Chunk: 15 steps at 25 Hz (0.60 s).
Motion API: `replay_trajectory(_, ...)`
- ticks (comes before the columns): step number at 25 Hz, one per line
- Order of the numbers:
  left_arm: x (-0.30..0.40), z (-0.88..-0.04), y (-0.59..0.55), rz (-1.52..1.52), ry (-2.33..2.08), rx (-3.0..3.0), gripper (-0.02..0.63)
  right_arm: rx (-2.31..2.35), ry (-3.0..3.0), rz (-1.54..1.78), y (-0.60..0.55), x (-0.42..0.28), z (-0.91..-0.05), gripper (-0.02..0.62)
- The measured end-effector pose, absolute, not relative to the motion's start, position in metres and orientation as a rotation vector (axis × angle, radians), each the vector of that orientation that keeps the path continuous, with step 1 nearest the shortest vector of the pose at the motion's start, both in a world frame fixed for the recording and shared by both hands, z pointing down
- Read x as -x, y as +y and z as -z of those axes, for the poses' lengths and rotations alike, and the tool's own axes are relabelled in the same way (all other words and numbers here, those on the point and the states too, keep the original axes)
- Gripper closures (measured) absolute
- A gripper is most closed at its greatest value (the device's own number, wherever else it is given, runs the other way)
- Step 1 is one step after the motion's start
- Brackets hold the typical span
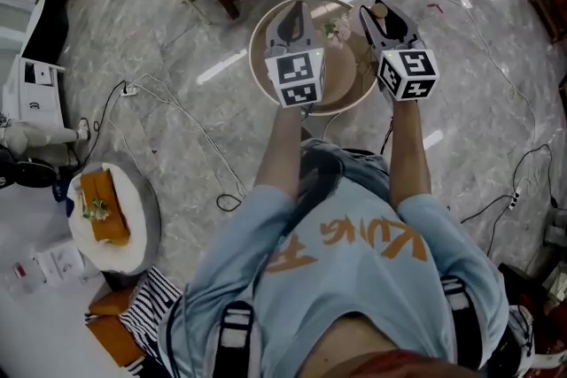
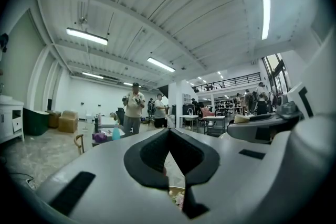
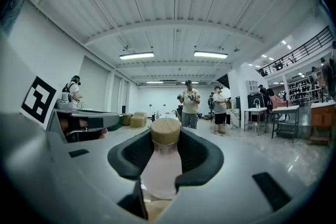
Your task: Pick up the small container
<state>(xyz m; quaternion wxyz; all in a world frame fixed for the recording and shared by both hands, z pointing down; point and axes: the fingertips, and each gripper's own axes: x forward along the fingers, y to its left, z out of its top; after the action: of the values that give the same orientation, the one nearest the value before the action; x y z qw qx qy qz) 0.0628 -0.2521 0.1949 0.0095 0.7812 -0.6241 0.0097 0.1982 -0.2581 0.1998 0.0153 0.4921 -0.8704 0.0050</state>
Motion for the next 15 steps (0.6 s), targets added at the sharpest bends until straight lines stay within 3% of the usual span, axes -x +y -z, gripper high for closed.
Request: replay_trajectory(15, -0.047, -0.198, -0.259, -0.048, -1.983, -2.419, 0.583, -1.554, -2.714, -0.021, -0.265, -0.199, -0.196, 0.446)
